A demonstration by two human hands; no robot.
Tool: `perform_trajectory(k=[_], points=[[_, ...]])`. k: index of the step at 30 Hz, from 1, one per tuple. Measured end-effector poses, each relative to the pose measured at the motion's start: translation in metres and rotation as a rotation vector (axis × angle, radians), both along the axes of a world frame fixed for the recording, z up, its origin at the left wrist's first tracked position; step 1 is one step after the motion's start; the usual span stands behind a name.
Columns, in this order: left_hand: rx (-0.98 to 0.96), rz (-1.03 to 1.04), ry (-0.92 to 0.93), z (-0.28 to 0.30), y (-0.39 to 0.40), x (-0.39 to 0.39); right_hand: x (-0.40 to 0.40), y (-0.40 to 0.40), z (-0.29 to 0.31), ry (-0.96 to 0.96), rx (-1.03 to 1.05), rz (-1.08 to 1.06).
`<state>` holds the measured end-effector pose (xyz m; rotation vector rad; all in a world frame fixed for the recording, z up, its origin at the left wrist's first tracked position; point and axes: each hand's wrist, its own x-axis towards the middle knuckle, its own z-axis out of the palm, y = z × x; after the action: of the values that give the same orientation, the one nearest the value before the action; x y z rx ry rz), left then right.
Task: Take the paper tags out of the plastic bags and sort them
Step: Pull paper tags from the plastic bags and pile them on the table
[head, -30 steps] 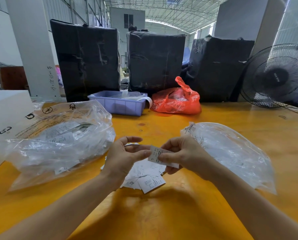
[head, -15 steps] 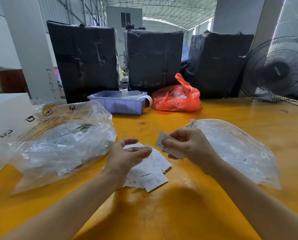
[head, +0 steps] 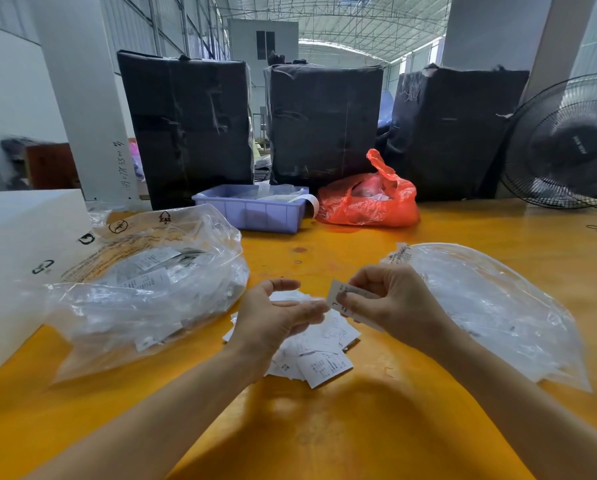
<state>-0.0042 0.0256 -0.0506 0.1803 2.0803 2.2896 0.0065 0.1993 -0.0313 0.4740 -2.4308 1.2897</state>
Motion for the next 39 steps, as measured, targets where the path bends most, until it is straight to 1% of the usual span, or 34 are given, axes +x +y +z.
perform_trajectory(k=[7, 10, 13, 16, 20, 22, 24, 26, 28, 31, 33, 35, 37, 39], points=[[0.035, -0.048, -0.037, 0.000, -0.001, 0.000, 0.001, 0.000, -0.002, 0.093, 0.091, -0.039], [0.031, -0.024, -0.030, -0.002, -0.002, -0.002, 0.000, 0.000, -0.003, 0.075, 0.158, -0.018], [0.036, -0.020, -0.027, -0.003, -0.001, -0.003, 0.001, -0.001, -0.003, 0.009, 0.183, 0.030], [0.030, -0.025, -0.028, -0.002, 0.000, -0.002, 0.003, -0.002, -0.002, -0.046, 0.162, 0.071], [0.091, -0.051, -0.054, 0.001, 0.000, 0.000, 0.001, -0.001, -0.001, -0.022, 0.113, 0.000], [0.136, -0.051, -0.079, 0.001, -0.001, 0.000, 0.002, 0.000, 0.001, -0.051, 0.013, -0.006], [0.164, -0.053, -0.102, 0.001, -0.001, -0.001, 0.003, 0.000, 0.003, -0.125, -0.117, 0.022], [0.161, -0.058, -0.099, 0.000, -0.002, -0.002, 0.004, 0.000, 0.004, -0.184, -0.242, 0.045], [0.143, -0.042, -0.070, -0.001, -0.002, -0.003, 0.004, 0.001, 0.004, -0.228, -0.304, 0.041], [0.080, 0.003, 0.014, -0.004, -0.002, -0.004, 0.003, 0.000, 0.001, -0.329, -0.240, 0.027], [0.022, 0.019, 0.071, -0.004, -0.003, -0.003, 0.003, -0.003, 0.000, -0.389, -0.159, 0.033], [0.010, 0.005, 0.108, -0.004, -0.002, -0.002, 0.005, -0.006, -0.002, -0.418, -0.070, 0.053], [0.022, -0.019, 0.139, -0.002, -0.001, 0.000, 0.007, -0.009, -0.004, -0.428, -0.059, 0.089], [0.061, -0.034, 0.144, 0.000, 0.000, 0.001, 0.007, -0.009, -0.006, -0.438, -0.127, 0.135]])
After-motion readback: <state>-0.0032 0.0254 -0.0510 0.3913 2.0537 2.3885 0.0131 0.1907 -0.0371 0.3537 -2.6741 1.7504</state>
